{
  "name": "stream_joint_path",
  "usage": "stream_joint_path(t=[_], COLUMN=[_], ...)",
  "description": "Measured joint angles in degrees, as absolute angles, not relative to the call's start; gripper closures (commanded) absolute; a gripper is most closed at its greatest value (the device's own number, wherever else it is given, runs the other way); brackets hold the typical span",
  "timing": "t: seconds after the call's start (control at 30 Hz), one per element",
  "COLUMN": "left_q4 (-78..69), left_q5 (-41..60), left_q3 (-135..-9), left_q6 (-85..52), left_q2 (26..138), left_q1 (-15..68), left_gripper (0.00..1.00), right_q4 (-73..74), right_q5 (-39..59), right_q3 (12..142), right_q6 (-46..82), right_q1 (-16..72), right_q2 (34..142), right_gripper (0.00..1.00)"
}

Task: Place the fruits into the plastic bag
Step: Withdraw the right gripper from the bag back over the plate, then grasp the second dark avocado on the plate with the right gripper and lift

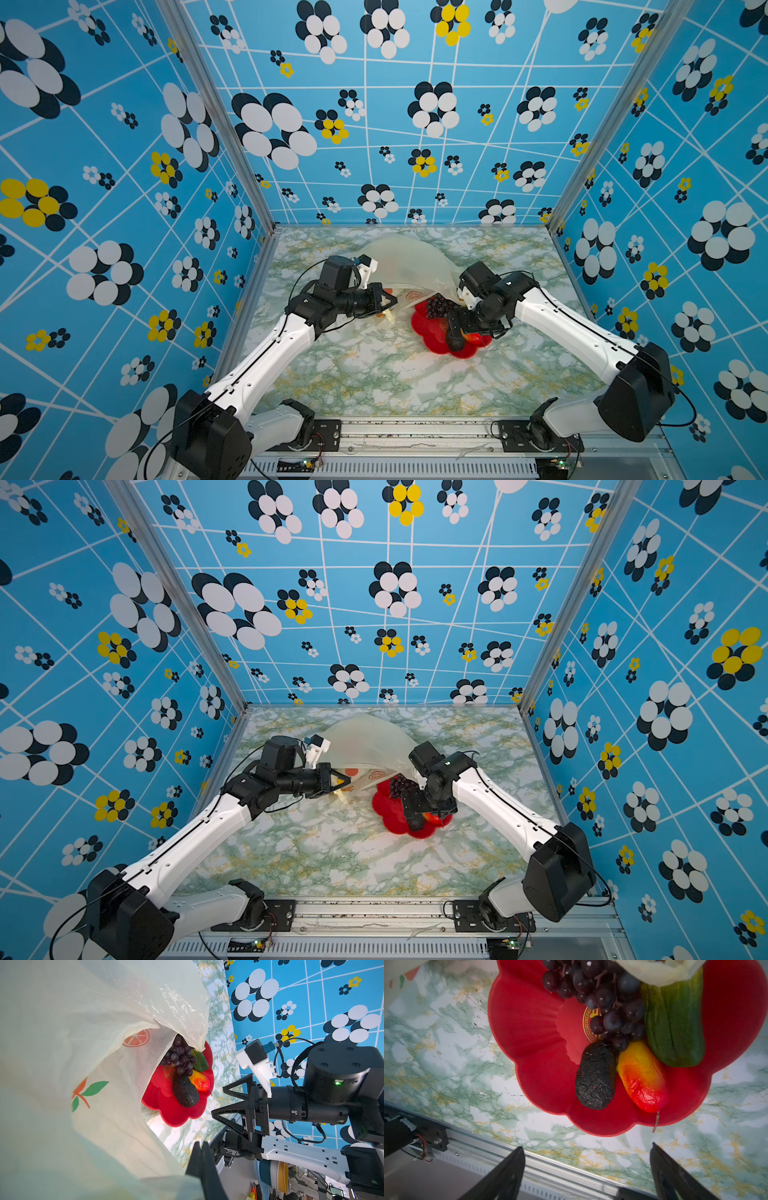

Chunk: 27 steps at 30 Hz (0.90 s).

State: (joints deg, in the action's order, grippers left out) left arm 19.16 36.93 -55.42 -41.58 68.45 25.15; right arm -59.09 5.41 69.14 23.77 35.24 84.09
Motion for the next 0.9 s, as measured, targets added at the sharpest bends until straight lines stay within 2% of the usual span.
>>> stream_joint_path(t=[0.27, 0.9], left_q4=[17.76, 16.08], left_q5=[38.35, 39.05], left_q3=[-55.0, -53.89], left_q6=[-41.58, -42.65], left_q2=[68.47, 68.99], left_q1=[25.15, 25.19], left_gripper=[1.0, 1.0], right_q4=[-56.38, -53.28], right_q5=[4.73, 1.54], right_q3=[69.14, 68.82], right_q6=[25.8, 25.71], right_q1=[38.72, 38.76], right_q2=[88.92, 97.51], right_gripper=[0.19, 0.31])
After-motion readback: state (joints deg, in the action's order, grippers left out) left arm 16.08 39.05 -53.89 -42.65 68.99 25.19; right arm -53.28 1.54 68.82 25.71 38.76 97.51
